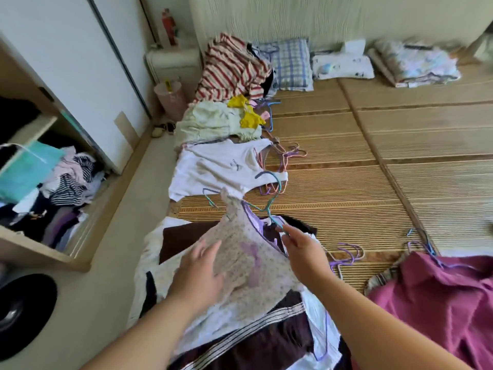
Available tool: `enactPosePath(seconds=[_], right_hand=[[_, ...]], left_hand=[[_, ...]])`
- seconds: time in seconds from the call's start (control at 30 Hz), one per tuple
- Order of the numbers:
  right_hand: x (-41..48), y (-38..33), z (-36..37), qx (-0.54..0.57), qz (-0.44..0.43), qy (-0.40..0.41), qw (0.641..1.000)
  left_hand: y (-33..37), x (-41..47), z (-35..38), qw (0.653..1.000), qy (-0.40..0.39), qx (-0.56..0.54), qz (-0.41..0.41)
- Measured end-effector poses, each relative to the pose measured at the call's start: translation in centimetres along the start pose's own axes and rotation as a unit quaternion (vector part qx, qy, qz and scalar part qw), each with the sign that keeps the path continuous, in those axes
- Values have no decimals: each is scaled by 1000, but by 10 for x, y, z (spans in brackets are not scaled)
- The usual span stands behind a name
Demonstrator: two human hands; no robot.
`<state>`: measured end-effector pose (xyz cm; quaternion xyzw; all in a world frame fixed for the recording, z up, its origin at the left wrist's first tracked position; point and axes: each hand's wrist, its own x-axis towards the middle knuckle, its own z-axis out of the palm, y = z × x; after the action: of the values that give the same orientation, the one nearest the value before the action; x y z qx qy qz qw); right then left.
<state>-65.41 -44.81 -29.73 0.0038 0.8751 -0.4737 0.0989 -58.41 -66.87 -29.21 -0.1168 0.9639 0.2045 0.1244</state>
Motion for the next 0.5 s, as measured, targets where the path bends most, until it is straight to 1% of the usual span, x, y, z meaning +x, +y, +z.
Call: enactPosePath(seconds=[0.07,0.13,0.2,0.27,0.37,0.43,0.5], right_hand=[[2,-46,-30,-4,-55,-22,998],[3,-94,-63,-16,-95,-59,994],[2,-141,-94,-38,-141,-107,983],[-4,-187,-124,-63,-190,-142,969],[-20,-252,-158,-110,-256,-159,947],[-30,-287,-171,-134,-295,-161,932],[-37,-311,-176,-153,-318,-150,923]], left_hand=[[20,-5,-53,996,87,19,26],[35,-18,-106,984,164,47,42],[44,-34,-152,972,216,77,43],[50,-54,-194,966,240,92,32],[55,-81,-244,957,269,100,28],[54,-96,-268,954,291,55,38],[51,-109,-284,960,275,-29,37]])
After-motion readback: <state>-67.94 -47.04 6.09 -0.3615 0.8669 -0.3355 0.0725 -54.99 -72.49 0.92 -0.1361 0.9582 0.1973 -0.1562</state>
